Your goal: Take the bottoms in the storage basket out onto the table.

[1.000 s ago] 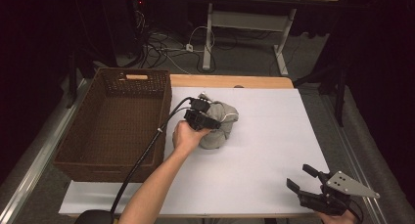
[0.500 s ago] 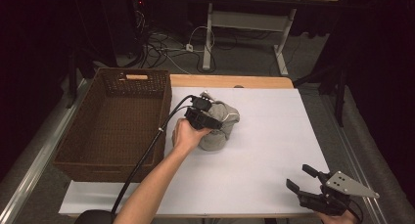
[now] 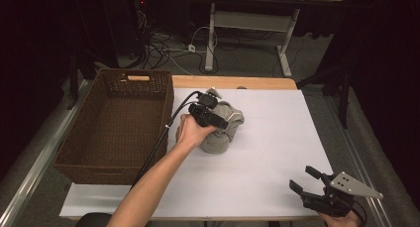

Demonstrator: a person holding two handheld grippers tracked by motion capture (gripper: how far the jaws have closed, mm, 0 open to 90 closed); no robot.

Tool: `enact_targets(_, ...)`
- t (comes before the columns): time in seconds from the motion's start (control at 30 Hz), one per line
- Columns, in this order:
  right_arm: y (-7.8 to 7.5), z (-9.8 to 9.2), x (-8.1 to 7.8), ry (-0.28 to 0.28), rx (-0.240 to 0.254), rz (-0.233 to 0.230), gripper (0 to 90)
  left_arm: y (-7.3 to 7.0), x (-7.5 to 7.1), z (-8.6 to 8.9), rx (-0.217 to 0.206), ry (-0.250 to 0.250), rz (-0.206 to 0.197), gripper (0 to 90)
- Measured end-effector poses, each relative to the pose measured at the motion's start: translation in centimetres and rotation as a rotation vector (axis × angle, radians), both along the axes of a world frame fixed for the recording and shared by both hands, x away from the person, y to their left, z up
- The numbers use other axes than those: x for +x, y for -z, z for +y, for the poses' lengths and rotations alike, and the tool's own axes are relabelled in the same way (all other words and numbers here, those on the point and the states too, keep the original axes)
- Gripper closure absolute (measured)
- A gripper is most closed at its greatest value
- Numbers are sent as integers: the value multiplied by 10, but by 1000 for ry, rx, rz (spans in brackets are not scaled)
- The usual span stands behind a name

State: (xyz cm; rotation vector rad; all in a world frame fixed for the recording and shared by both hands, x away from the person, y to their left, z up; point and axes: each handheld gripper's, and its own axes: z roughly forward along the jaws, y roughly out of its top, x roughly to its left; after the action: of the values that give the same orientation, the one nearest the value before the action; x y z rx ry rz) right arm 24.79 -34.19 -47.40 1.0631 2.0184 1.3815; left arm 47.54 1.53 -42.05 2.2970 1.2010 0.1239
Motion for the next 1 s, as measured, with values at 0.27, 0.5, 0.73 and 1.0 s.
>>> enact_targets(0.27, 0, 1, 0, -8, -4, 8, 227, -11, 0, 1, 9, 10, 16, 87)
enact_targets(0.5, 0, 0, 1, -11, 4, 10, 227, -18, -1, 7, 2, 38, 17, 110)
enact_targets(0.73, 0, 1, 2, -15, 5, 7, 227, -25, -8, 11, -27, 50, -3, 129)
enact_targets(1.0, 0, 1, 1, -16, 2, 1, 227, -32, -17, 14, -29, 62, -13, 128)
